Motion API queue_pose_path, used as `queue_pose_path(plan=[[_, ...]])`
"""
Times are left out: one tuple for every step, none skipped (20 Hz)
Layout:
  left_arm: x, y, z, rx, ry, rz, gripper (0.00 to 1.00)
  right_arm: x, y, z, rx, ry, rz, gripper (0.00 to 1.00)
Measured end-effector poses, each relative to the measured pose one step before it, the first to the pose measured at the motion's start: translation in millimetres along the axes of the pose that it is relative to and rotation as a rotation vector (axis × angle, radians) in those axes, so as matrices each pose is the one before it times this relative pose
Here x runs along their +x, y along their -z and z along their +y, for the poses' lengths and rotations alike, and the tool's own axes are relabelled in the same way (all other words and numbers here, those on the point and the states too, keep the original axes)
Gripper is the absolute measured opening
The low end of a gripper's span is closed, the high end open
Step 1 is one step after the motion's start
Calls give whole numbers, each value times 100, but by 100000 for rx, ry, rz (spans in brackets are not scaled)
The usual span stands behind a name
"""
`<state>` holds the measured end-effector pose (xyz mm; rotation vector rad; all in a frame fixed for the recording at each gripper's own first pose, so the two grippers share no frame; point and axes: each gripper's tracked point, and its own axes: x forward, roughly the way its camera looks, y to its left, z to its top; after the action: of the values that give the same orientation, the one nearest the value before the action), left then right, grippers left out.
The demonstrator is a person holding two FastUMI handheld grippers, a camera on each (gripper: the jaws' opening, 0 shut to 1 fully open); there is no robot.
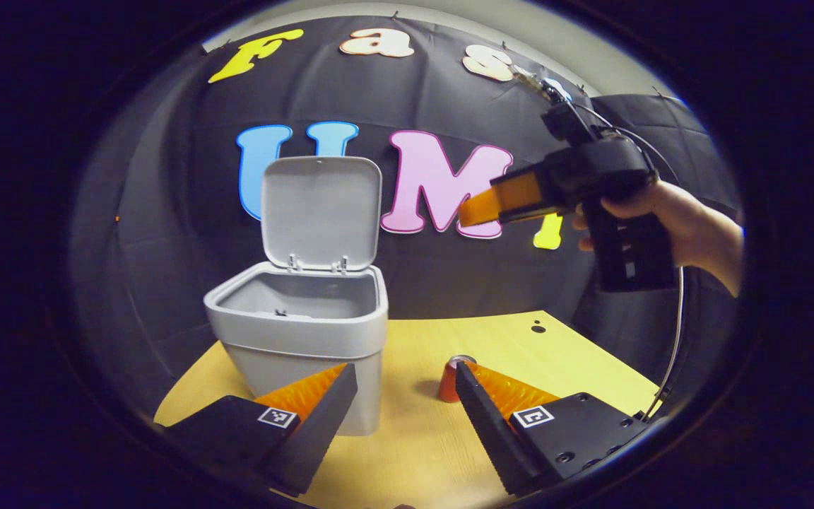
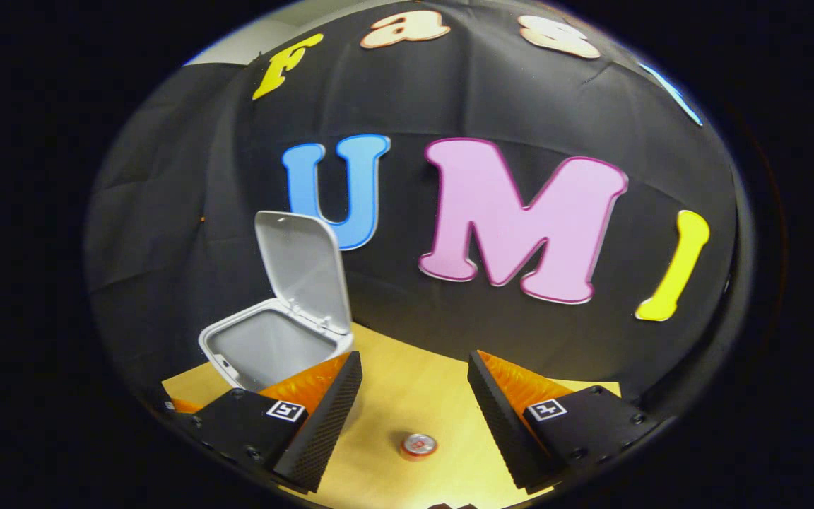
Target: Press the lid of the desktop garbage bin to open it, pick up the crumpled paper on the desktop and throw it into the bin, then pick up the pop can on the desktop and drop it into the bin, and finally close the garbage bin lid.
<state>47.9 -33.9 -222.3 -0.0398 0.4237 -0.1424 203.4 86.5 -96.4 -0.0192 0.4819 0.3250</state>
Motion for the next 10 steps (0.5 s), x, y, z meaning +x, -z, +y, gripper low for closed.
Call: queue_pose_path(plan=[[1400,1264,-1183,532,2919,2469,95,-656,138,-1640,352,2644,-1009,97],[1429,1380,-1135,-535,3024,3333,95,-549,178,-1706,160,2988,-760,97],[1602,1138,-903,-1083,2095,1896,95,-454,307,-1779,343,3227,-802,97],[1498,603,-623,-1275,1394,580,95,-407,176,-1591,719,2616,-1374,97],[1601,701,-419,-1229,1305,719,95,-347,285,-1687,668,2693,-1445,97],[1614,579,-255,-784,382,773,95,-320,388,-1522,-115,2539,-881,97],[1629,521,-7,-512,-542,860,95,-93,648,-1431,-805,2669,-458,97],[1709,627,1,-467,-666,1400,95,-161,735,-1294,-1127,2656,58,97],[1597,669,45,-710,-166,917,95,-34,863,-993,-1434,2336,354,97],[1470,469,-121,-553,335,446,95,-35,994,-904,-1082,2093,895,97]])
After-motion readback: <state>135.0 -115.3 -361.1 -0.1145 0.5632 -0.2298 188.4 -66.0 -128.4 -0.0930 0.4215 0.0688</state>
